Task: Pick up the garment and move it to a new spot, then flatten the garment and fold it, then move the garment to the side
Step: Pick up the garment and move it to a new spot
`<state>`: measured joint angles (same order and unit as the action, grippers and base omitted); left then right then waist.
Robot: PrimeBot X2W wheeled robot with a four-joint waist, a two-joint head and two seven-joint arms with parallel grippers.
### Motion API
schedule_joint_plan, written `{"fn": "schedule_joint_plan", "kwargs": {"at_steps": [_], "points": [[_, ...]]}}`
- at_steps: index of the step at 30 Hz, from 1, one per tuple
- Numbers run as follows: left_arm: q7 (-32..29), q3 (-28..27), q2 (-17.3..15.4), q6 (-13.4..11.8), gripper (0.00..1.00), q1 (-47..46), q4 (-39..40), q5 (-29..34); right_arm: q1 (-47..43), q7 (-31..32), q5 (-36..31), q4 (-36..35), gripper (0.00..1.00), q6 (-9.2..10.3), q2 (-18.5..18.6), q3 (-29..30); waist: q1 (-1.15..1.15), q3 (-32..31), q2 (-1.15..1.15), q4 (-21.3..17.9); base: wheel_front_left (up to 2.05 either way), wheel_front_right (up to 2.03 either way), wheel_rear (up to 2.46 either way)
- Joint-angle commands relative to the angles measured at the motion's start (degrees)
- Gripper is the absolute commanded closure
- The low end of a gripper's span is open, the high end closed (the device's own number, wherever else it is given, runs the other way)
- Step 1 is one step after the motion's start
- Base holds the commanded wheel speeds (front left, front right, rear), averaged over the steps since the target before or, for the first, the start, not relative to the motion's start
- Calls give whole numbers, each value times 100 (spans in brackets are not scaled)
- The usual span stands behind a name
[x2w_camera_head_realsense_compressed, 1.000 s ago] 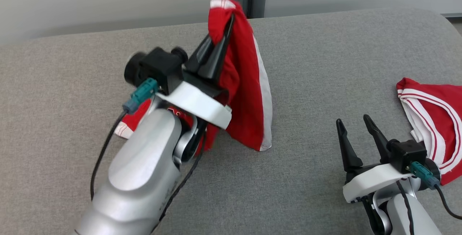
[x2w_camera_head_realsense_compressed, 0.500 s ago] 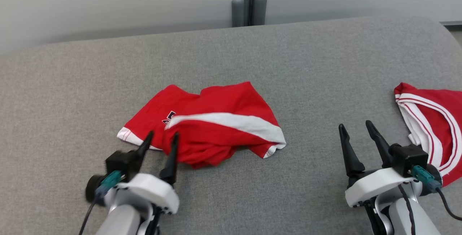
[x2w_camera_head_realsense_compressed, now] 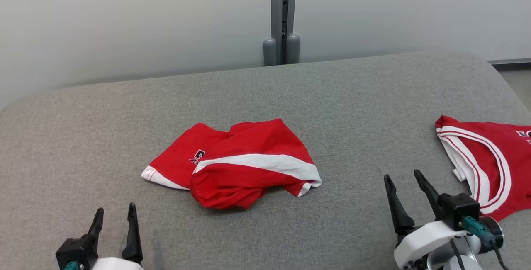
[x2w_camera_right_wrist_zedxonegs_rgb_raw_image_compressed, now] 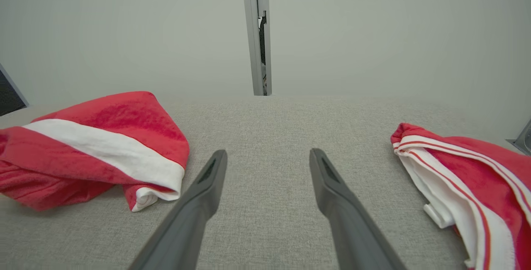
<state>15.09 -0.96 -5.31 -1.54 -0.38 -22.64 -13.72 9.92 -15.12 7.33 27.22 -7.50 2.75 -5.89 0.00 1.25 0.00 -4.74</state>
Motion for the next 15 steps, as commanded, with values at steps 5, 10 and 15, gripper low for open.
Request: {"fn": "schedule_joint_plan", "kwargs": {"at_steps": [5,10,15], "points": [[8,-274,132,112,0,353,149,263,-214,-1,6,9,0,2,31,-121,0,-142,0,12,0,0,0],[8,-440,193,206,0,515,190,398,-350,-1,70,36,0,2,32,-163,0,-203,0,10,0,0,0],[8,-529,222,267,0,545,205,462,-402,-1,92,33,0,2,31,-167,0,-193,0,19,0,0,0]]}}
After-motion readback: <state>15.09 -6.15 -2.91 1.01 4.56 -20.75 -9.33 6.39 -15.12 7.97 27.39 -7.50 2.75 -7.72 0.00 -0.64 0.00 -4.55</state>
